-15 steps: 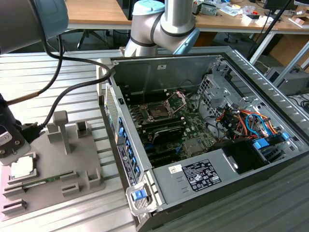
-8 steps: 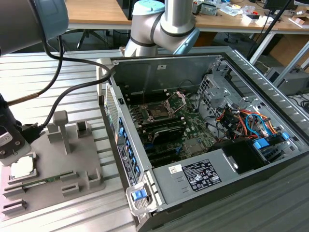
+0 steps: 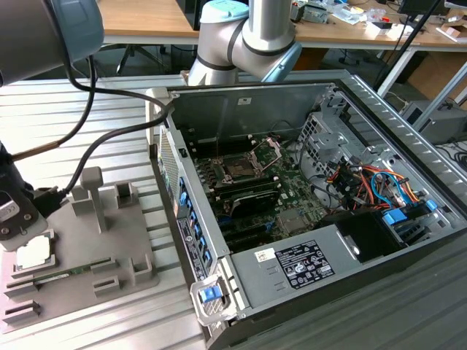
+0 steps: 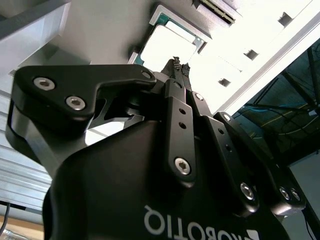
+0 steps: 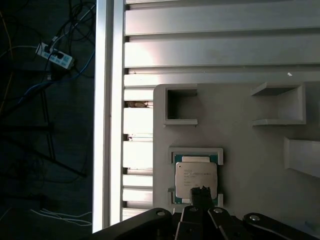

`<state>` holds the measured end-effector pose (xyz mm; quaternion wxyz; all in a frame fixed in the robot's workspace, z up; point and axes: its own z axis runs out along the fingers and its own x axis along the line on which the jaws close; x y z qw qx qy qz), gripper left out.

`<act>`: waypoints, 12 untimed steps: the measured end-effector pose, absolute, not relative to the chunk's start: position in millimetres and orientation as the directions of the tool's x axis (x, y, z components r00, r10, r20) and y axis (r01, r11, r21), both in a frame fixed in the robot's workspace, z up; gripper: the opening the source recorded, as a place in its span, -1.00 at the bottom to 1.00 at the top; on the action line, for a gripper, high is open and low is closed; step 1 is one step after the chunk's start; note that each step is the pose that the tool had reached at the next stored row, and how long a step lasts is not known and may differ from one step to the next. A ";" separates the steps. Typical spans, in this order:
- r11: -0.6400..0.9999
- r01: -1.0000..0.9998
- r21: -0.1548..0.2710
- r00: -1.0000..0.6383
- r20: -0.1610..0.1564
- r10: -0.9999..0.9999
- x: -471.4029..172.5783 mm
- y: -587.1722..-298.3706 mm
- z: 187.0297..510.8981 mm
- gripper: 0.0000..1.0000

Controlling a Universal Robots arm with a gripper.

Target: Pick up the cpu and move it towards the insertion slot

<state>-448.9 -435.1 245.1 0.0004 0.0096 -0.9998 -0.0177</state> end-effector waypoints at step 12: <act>0.999 -0.019 0.035 -1.000 0.001 -0.019 -448.9 -435.1 242.2 -0.79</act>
